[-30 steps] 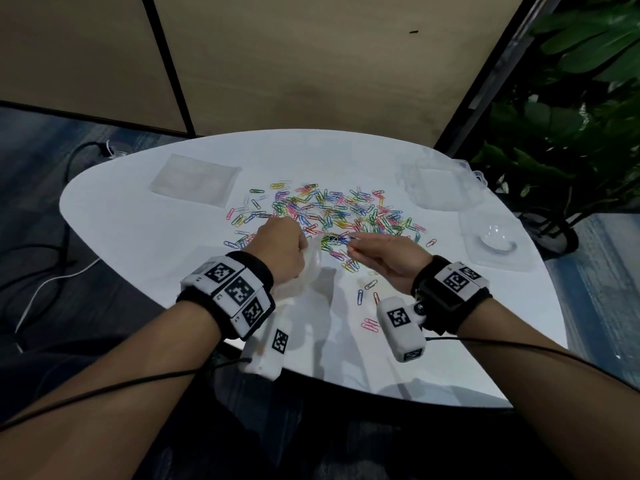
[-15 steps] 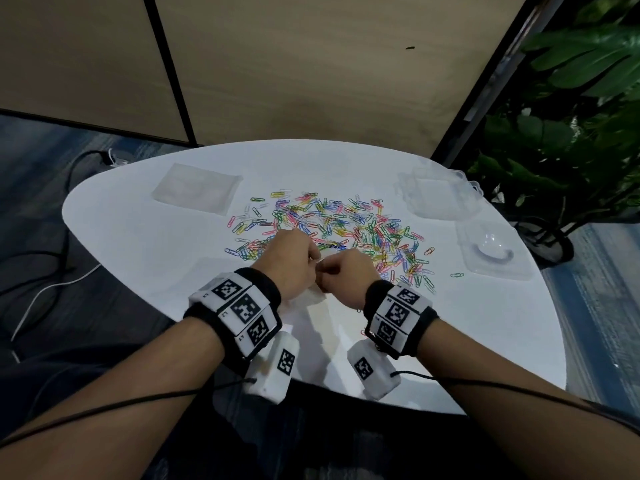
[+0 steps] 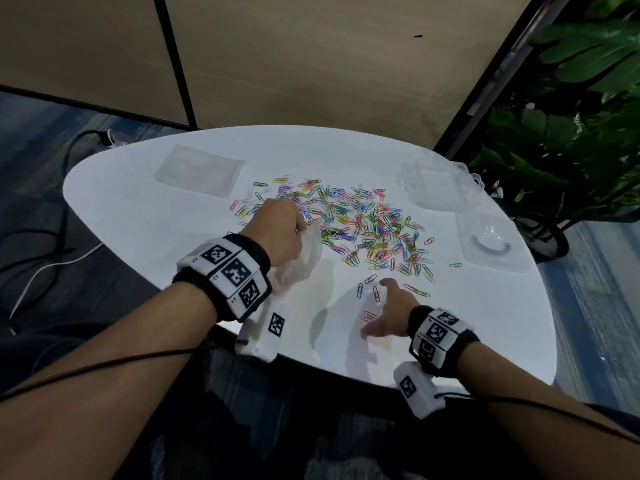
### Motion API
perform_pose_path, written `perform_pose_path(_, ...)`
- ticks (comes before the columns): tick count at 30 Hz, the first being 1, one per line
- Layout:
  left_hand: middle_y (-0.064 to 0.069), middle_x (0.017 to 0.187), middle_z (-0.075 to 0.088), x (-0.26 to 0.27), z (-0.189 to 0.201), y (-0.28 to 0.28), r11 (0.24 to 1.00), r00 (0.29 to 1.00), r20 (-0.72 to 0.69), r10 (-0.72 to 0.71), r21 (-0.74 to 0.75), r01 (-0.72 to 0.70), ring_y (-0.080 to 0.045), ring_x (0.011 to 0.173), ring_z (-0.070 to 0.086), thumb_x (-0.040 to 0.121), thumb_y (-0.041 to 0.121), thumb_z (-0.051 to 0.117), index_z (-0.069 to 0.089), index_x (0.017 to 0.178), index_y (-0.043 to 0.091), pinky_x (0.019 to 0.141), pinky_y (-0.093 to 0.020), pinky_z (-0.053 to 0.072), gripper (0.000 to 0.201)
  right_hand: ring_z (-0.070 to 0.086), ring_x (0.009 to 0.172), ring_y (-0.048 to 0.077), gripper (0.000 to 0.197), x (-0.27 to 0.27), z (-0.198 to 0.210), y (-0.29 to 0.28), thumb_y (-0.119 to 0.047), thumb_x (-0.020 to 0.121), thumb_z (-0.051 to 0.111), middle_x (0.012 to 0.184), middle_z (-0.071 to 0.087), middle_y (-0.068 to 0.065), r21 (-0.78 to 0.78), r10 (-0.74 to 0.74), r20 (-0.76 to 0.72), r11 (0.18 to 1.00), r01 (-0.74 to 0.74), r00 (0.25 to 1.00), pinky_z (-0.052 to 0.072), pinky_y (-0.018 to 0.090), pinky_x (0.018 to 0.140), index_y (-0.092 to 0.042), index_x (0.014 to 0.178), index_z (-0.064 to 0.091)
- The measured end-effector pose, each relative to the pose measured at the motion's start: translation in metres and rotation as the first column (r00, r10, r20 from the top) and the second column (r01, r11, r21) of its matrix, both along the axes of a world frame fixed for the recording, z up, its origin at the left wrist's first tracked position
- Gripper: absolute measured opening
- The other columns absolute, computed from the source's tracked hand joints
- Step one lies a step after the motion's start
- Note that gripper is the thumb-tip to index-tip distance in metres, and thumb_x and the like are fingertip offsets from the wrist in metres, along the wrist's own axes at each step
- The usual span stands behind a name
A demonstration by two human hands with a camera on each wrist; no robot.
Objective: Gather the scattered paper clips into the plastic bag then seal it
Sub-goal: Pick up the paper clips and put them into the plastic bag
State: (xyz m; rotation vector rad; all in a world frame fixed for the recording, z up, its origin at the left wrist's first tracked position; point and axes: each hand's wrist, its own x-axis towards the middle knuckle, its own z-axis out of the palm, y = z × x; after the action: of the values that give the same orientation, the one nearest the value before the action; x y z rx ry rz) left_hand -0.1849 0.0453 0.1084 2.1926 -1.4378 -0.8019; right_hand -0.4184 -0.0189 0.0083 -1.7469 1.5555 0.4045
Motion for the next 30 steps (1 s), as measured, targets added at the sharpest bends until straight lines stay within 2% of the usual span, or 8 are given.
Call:
perform_pose_path(2, -0.021, 0.097, 0.063, 0.0, -0.003, 0.001, 1.0, 1.0, 0.007, 0.003, -0.003, -0.003, -0.034, 0.096, 0.068, 0.074, -0.012, 0.061, 0.057, 0.076, -0.001, 0.079, -0.038, 0.058, 0.012, 0.058, 0.106, 0.026, 0.091, 0.003, -0.02, 0.005, -0.026, 0.067, 0.085, 0.124, 0.056, 0.013, -0.145, -0.02, 0.026, 0.989, 0.024, 0.999, 0.047, 0.029, 0.081, -0.019, 0.141, 0.033)
perform_pose_path(7, -0.019, 0.104, 0.073, 0.008, -0.012, 0.008, 1.0, 0.999, -0.034, 0.013, 0.019, -0.013, -0.032, 0.095, 0.072, 0.081, -0.006, 0.056, 0.078, 0.095, 0.006, 0.088, -0.039, 0.06, 0.029, 0.057, 0.092, 0.019, 0.049, 0.032, -0.037, -0.021, -0.025, 0.08, 0.075, 0.117, 0.064, 0.008, -0.329, -0.065, 0.176, 0.936, 0.121, 0.982, 0.042, 0.017, 0.068, -0.016, 0.125, 0.055)
perform_pose_path(10, -0.023, 0.089, 0.074, 0.012, -0.01, 0.009, 1.0, 1.0, -0.016, 0.005, 0.006, -0.005, -0.033, 0.088, 0.073, 0.078, -0.008, 0.054, 0.071, 0.068, 0.004, 0.082, -0.039, 0.061, 0.024, 0.053, 0.099, 0.022, 0.046, 0.051, -0.038, -0.04, -0.021, 0.082, 0.072, 0.128, 0.051, 0.011, -0.418, -0.038, 0.189, 0.901, 0.116, 0.981, 0.041, 0.022, 0.081, -0.018, 0.124, 0.055)
perform_pose_path(15, -0.017, 0.097, 0.075, 0.018, -0.011, 0.004, 1.0, 1.0, -0.002, 0.012, 0.005, -0.012, -0.031, 0.086, 0.073, 0.081, -0.005, 0.056, 0.079, 0.094, 0.006, 0.084, -0.041, 0.062, 0.028, 0.047, 0.13, 0.033, 0.051, 0.072, -0.042, -0.06, -0.009, 0.091, 0.059, 0.153, 0.03, 0.01, -0.483, 0.167, 0.019, 0.865, -0.137, 0.986, 0.042, 0.033, 0.104, -0.022, 0.139, 0.052)
perform_pose_path(18, -0.018, 0.099, 0.075, 0.017, -0.014, 0.003, 1.0, 1.0, -0.006, -0.003, 0.022, 0.003, -0.031, 0.089, 0.073, 0.082, -0.005, 0.056, 0.079, 0.095, 0.006, 0.085, -0.04, 0.061, 0.029, 0.057, 0.114, 0.035, 0.033, 0.08, -0.04, -0.062, -0.002, 0.09, 0.052, 0.126, 0.054, 0.016, -0.543, 0.259, -0.129, 0.789, -0.287, 0.957, 0.051, 0.037, 0.091, -0.013, 0.118, 0.066)
perform_pose_path(22, -0.018, 0.109, 0.072, 0.015, -0.017, 0.004, 0.999, 1.0, -0.008, 0.005, 0.035, -0.005, -0.032, 0.092, 0.072, 0.086, -0.001, 0.053, 0.078, 0.102, 0.008, 0.088, -0.041, 0.061, 0.031, 0.063, 0.094, 0.032, 0.024, 0.078, -0.032, -0.059, 0.006, 0.09, 0.049, 0.102, 0.062, 0.016, -0.567, 0.33, -0.204, 0.728, -0.386, 0.922, 0.051, 0.034, 0.077, -0.002, 0.102, 0.068)
perform_pose_path(26, -0.017, 0.113, 0.07, 0.013, -0.018, 0.003, 0.999, 1.0, -0.007, 0.004, 0.043, -0.004, -0.03, 0.094, 0.072, 0.087, 0.001, 0.054, 0.079, 0.102, 0.012, 0.09, -0.04, 0.06, 0.031, 0.067, 0.085, 0.023, 0.02, 0.065, -0.024, -0.068, -0.001, 0.09, 0.058, 0.096, 0.072, 0.009, -0.522, 0.234, -0.069, 0.82, -0.235, 0.97, 0.056, 0.03, 0.08, -0.009, 0.093, 0.076)
perform_pose_path(30, -0.015, 0.11, 0.073, 0.007, -0.018, -0.001, 0.999, 1.0, -0.012, 0.006, 0.049, -0.005, -0.029, 0.091, 0.073, 0.087, -0.002, 0.054, 0.078, 0.105, 0.009, 0.088, -0.039, 0.061, 0.032, 0.071, 0.071, 0.008, 0.008, 0.044, -0.014, -0.08, -0.01, 0.085, 0.071, 0.072, 0.075, -0.002, -0.343, -0.073, 0.208, 0.928, 0.142, 0.975, 0.05, 0.013, 0.064, -0.008, 0.087, 0.078)
